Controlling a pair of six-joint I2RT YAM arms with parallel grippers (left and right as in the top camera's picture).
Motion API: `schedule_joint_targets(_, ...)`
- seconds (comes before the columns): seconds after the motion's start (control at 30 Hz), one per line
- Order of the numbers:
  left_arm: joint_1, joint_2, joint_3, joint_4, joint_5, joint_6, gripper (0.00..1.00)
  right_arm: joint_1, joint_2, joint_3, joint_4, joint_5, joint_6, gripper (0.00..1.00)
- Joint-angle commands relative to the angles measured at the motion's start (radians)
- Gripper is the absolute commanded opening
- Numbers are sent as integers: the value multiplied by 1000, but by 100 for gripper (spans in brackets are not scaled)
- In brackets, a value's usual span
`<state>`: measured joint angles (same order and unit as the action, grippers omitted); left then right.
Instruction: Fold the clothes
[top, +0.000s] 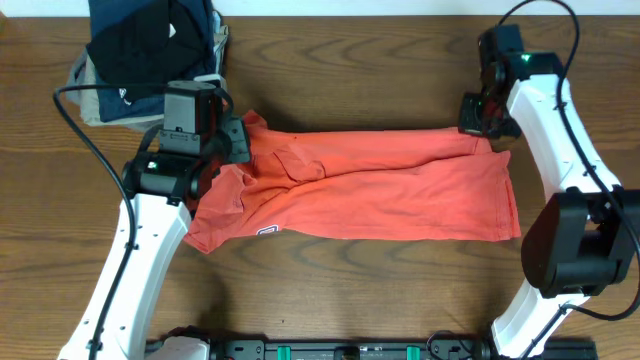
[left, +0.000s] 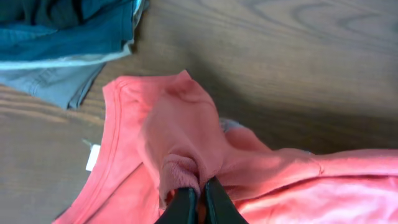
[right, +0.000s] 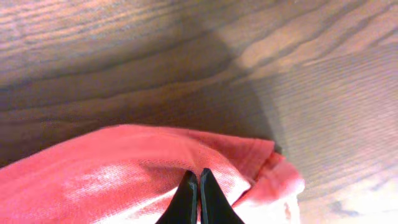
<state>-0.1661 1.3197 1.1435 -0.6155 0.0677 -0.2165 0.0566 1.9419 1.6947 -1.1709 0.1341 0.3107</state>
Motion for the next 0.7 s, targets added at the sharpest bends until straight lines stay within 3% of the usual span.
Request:
schedule_joint_targets(0.0,4,-15,6,-51,-24,51,6,-13,-12,40,-35,47,18,1)
schedule_joint_targets(0.67,4,2,5,-439,-22,28,6,-10,-12,39,-365,93,105,1)
